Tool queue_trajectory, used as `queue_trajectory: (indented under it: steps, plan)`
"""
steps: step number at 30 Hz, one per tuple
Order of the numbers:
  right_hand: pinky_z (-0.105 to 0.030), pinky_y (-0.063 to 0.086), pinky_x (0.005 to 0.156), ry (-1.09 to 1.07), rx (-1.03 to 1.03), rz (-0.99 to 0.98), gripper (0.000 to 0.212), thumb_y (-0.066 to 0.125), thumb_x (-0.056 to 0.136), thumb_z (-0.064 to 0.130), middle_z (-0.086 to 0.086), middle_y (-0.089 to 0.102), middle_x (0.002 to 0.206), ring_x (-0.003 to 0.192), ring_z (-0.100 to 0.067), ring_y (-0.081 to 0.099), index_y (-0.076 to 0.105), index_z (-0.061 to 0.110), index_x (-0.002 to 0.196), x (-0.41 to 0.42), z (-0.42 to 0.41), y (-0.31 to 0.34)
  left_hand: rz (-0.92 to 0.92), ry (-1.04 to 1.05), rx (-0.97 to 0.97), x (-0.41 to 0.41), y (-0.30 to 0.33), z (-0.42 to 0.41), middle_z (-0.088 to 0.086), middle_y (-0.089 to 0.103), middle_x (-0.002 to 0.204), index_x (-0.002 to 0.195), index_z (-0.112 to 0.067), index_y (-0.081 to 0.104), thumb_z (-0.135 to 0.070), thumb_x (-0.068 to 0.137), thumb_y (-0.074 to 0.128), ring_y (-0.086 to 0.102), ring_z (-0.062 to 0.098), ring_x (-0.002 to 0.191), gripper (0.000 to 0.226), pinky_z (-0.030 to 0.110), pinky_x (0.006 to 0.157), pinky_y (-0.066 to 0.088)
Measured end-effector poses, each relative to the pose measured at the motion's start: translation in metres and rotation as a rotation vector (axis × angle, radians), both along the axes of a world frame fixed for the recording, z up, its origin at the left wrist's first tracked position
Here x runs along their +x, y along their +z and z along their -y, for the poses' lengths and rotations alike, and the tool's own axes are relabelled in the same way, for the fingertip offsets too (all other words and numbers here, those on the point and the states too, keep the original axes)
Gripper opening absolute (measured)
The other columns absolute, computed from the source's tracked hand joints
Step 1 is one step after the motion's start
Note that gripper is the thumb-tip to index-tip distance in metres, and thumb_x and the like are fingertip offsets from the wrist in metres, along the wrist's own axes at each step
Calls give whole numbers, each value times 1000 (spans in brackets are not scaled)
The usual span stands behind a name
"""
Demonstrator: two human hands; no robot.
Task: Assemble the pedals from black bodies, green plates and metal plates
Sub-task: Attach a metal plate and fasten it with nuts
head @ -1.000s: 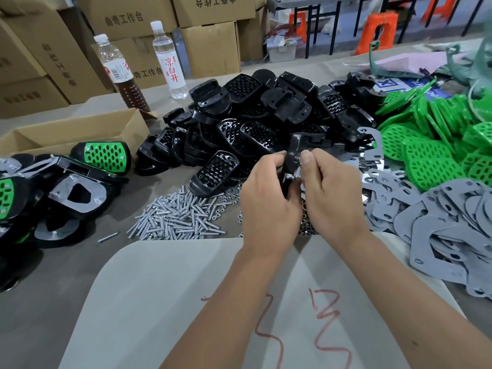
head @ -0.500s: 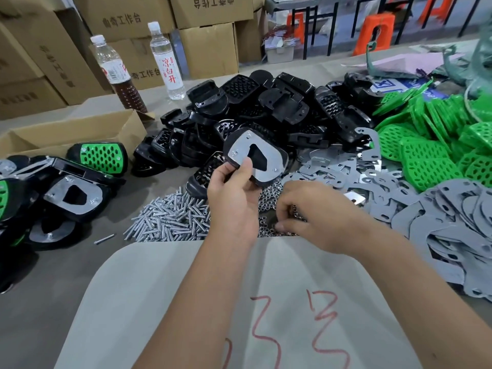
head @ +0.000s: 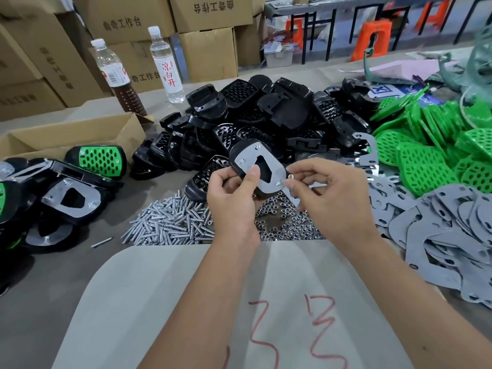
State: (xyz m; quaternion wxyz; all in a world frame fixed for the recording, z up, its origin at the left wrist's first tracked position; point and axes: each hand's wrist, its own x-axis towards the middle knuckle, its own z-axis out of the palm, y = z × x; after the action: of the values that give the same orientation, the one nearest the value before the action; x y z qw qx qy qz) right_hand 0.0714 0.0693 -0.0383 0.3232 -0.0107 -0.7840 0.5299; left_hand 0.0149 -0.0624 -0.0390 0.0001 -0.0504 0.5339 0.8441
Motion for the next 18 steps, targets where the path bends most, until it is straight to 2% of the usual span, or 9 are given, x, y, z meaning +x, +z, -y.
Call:
queue_trajectory:
  steps: [3,5,6,8,11,14,18]
  plan:
    - [-40,61,53,36,6,10,15,82,85,2,8,72,78,72,-20,70,81,14,93,1,2,1,-11,14,-26,-2,-4,-2,-7,69,72,100,-13,59,-6,92,78,70,19,76,21,41,70,63]
    - [-43,59,58,54,91,-6,11,85,83,5,8,71,78,74,-19,68,81,14,88,2,3,4,-13,16,-40,-1,-5,-3,-12,67,67,100,-14,59,-7,92,78,69,15,71,21,31,60,58]
    - [-43,58,60,55,139,-22,10,86,82,6,6,70,79,75,-19,67,81,13,86,2,3,5,-10,11,-38,0,-5,-3,-11,68,67,100,-14,59,-8,92,78,69,14,71,21,30,59,57]
    - [-43,57,63,52,169,-44,10,87,80,5,3,70,81,76,-18,67,81,12,84,1,4,6,-3,15,-37,-1,-7,-3,-10,68,70,101,-14,60,-9,92,79,68,16,74,22,34,64,57]
    - [-42,58,67,31,135,-31,11,89,80,7,2,70,83,77,-18,67,82,13,85,0,4,5,-1,48,-42,-1,-8,-3,-12,67,68,100,-14,60,-10,92,79,68,15,73,22,32,62,57]
    - [-35,57,65,14,127,-41,12,89,79,8,4,70,82,75,-18,67,81,14,85,0,6,3,-1,50,-30,1,-6,-3,-8,67,71,100,-13,60,-10,91,80,69,17,75,21,38,67,58]
    - [-34,57,51,120,-10,17,13,85,84,4,5,67,81,65,-18,65,82,16,87,-1,2,2,22,47,-10,1,-4,-3,4,66,84,100,-11,61,-8,91,79,68,21,78,21,41,71,59]
